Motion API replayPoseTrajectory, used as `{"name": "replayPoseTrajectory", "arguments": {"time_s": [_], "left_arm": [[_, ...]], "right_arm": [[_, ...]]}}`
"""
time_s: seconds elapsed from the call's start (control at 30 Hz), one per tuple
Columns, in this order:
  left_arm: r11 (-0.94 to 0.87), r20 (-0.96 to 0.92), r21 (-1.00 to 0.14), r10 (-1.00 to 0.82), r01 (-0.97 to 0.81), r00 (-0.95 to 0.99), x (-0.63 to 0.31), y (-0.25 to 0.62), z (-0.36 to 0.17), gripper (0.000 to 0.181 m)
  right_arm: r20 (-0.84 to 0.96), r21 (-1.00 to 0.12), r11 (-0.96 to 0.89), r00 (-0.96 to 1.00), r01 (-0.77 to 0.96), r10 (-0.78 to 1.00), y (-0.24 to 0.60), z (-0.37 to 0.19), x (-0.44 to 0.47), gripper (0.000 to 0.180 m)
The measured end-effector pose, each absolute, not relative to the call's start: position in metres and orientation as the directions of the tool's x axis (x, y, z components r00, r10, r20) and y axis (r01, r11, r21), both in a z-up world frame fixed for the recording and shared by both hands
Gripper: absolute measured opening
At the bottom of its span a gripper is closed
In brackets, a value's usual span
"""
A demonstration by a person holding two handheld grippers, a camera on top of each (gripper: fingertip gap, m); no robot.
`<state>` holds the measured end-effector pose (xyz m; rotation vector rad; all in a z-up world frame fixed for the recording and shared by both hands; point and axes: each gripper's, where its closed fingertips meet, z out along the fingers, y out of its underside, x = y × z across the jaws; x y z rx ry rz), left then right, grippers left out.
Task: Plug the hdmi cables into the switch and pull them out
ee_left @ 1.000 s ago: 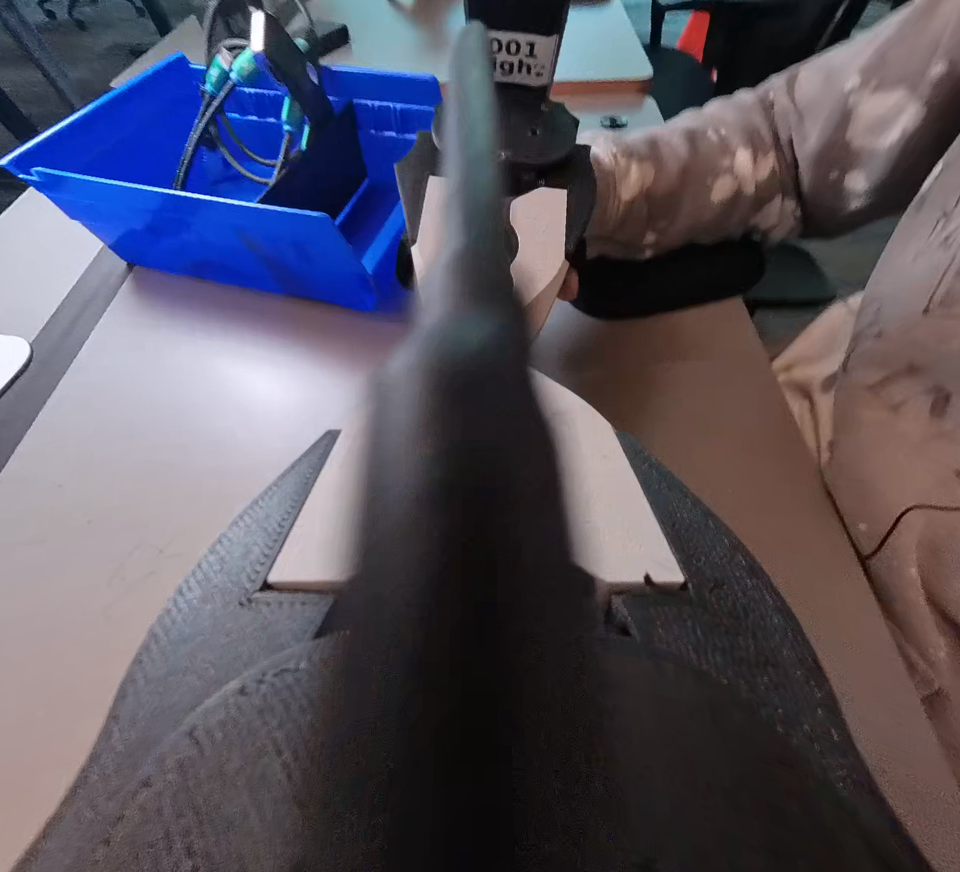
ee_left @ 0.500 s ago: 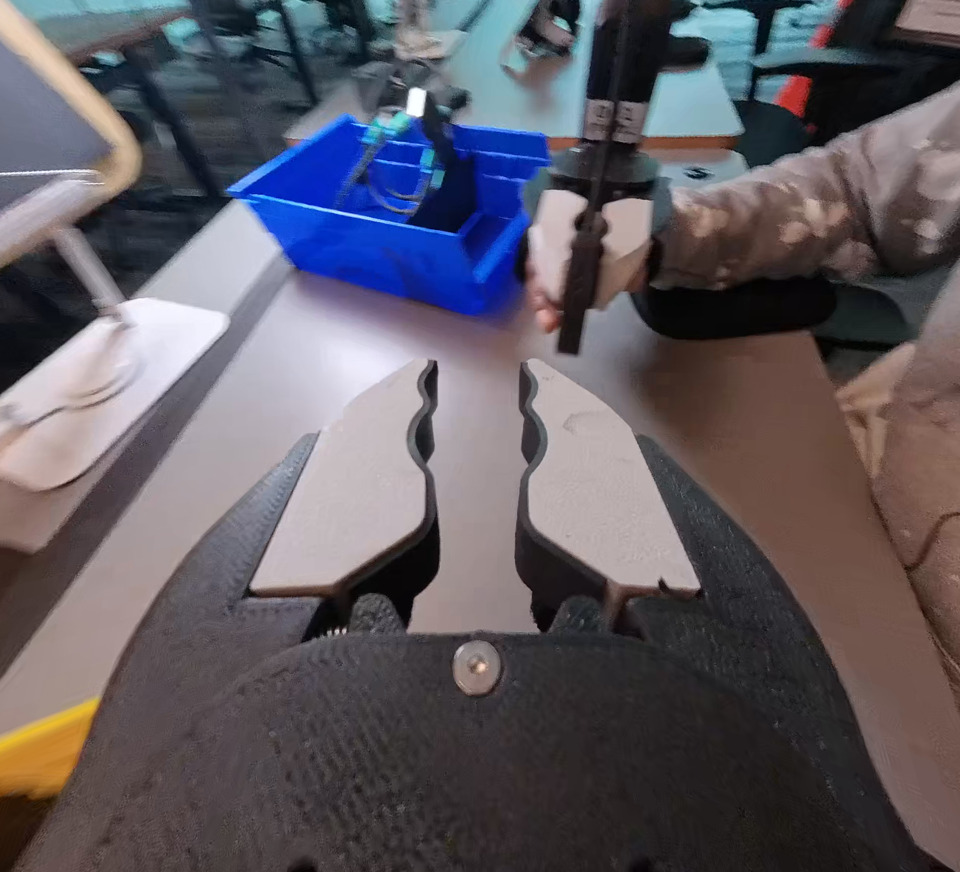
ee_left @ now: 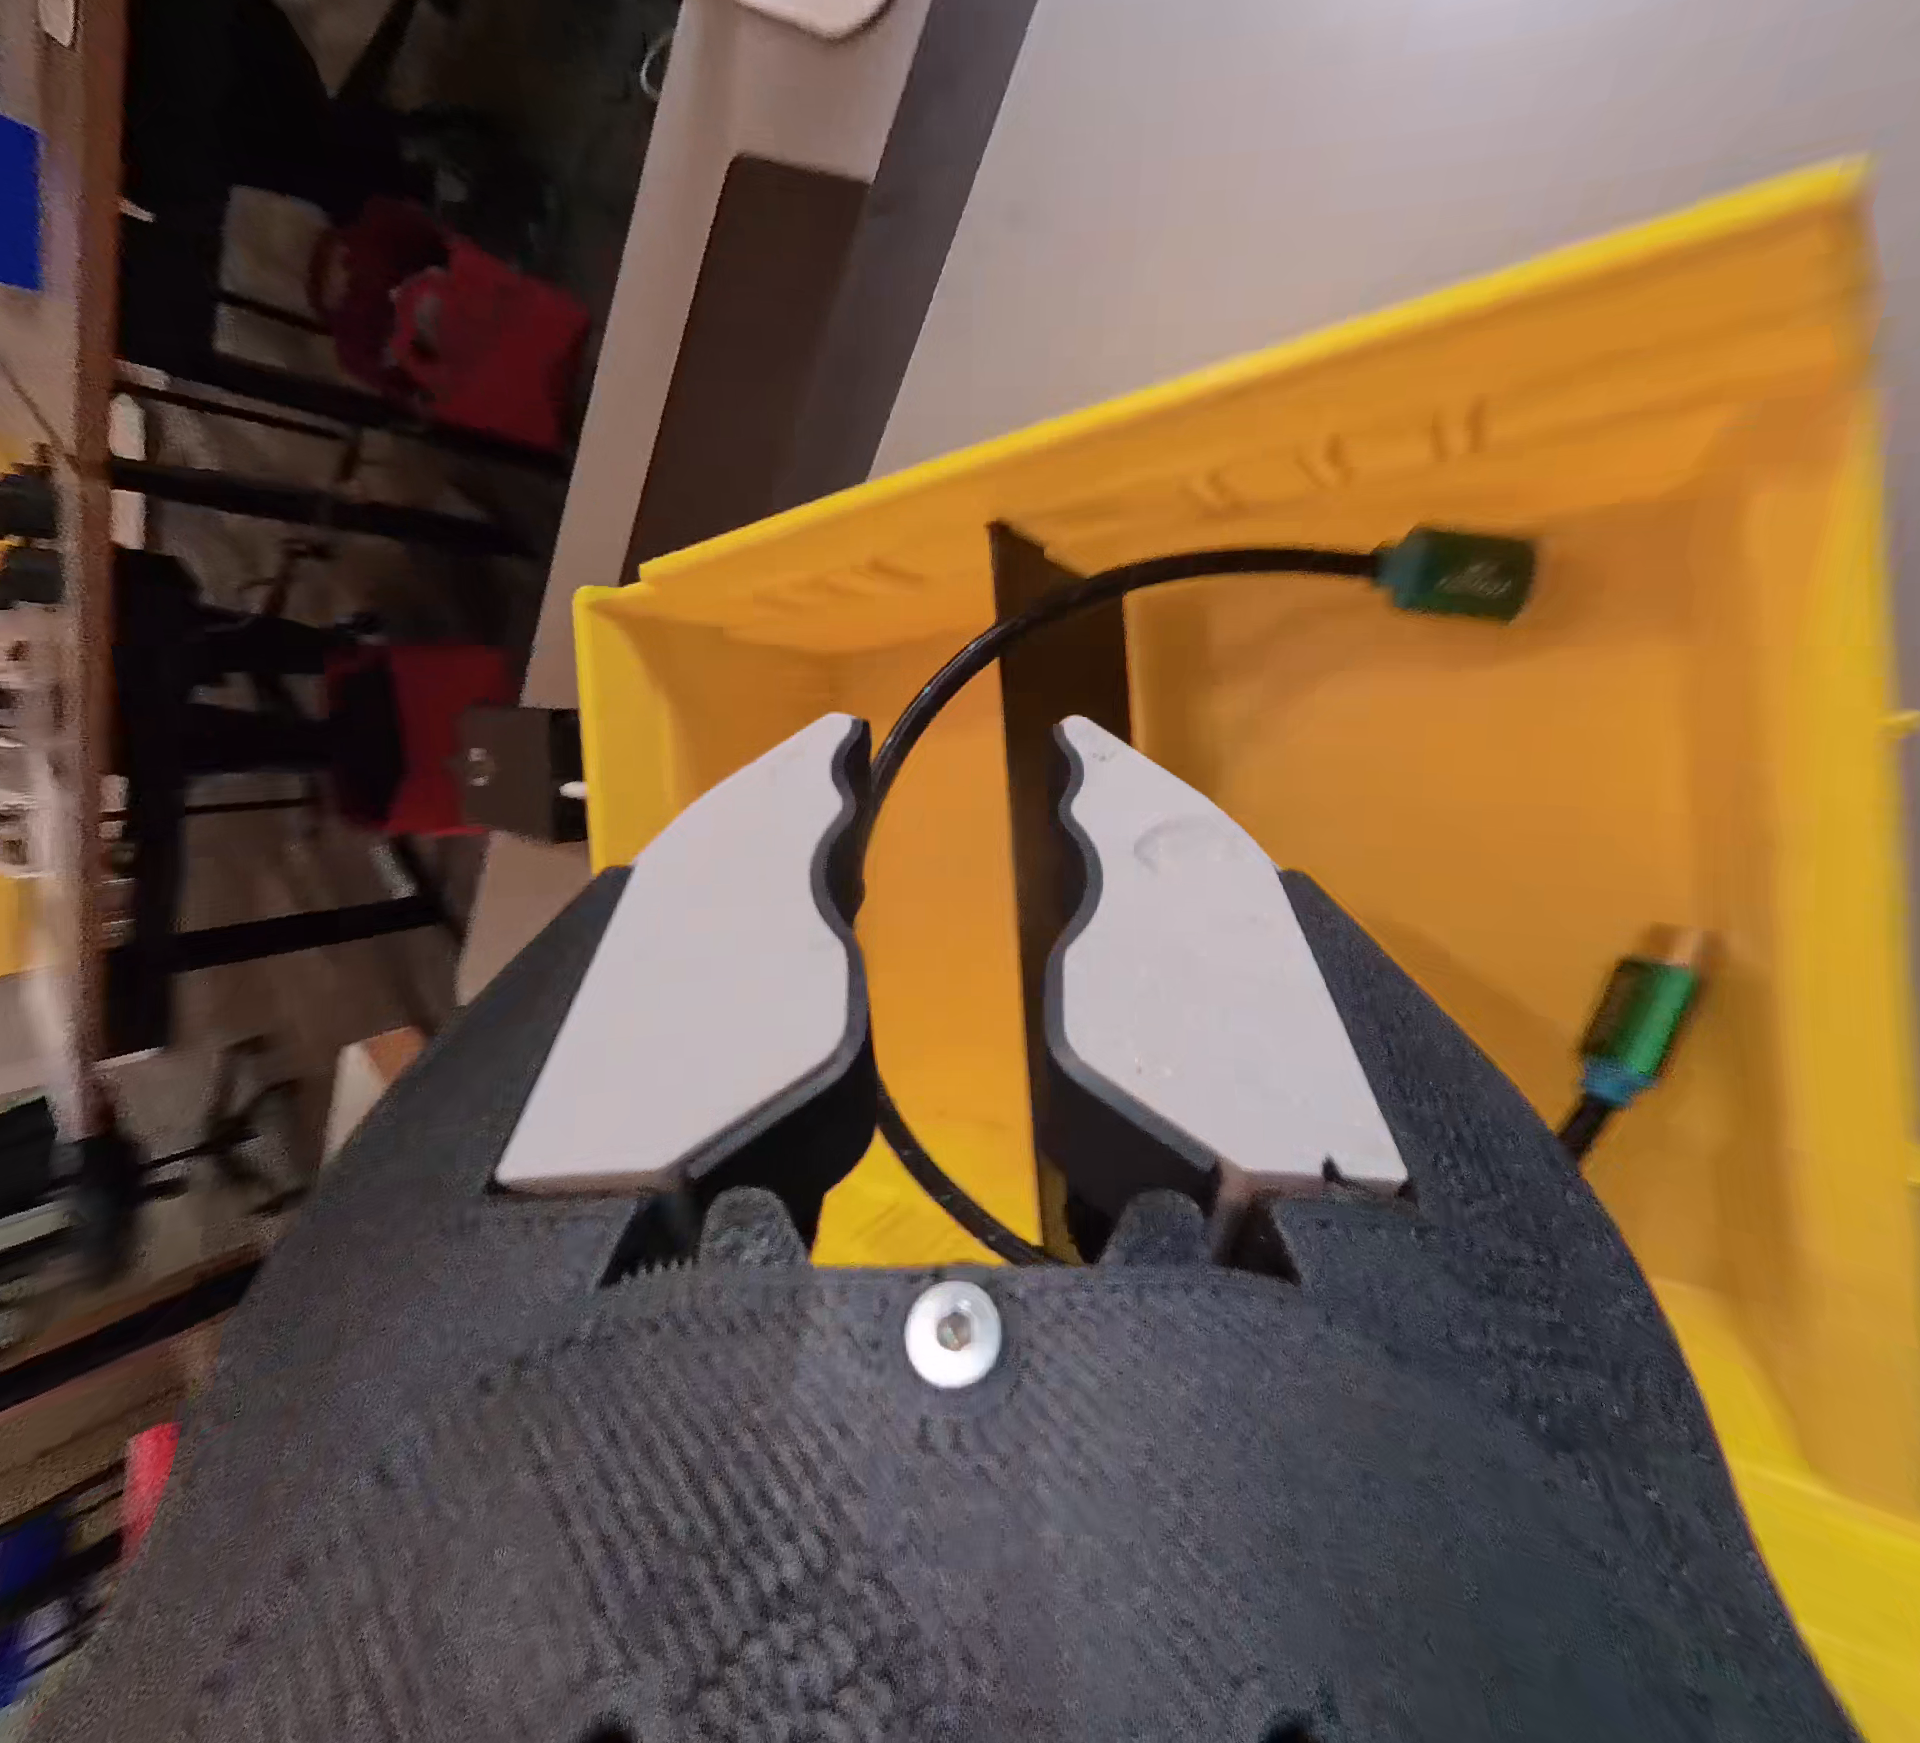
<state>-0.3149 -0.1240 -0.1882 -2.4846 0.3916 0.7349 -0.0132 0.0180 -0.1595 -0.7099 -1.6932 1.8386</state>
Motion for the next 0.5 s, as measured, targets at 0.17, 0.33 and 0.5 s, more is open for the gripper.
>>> {"name": "replayPoseTrajectory", "arguments": {"time_s": [0.17,0.33,0.5], "left_arm": [[-0.860,-0.607,-0.238,-0.231,-0.451,0.761,-0.343,-0.123,-0.215,0.040],[-0.867,-0.579,-0.179,-0.290,-0.466,0.762,-0.354,-0.120,-0.222,0.011],[-0.880,-0.596,-0.103,-0.320,-0.465,0.737,-0.359,-0.132,-0.200,0.008]], "right_arm": [[-0.054,-0.996,-0.092,-0.712,-0.014,0.700,0.024,-0.163,-0.016,0.014],[-0.070,-0.995,-0.098,-0.710,0.002,0.701,0.025,-0.167,-0.018,0.014],[-0.079,-0.992,-0.124,-0.717,-0.011,0.693,0.028,-0.160,-0.015,0.014]]}}
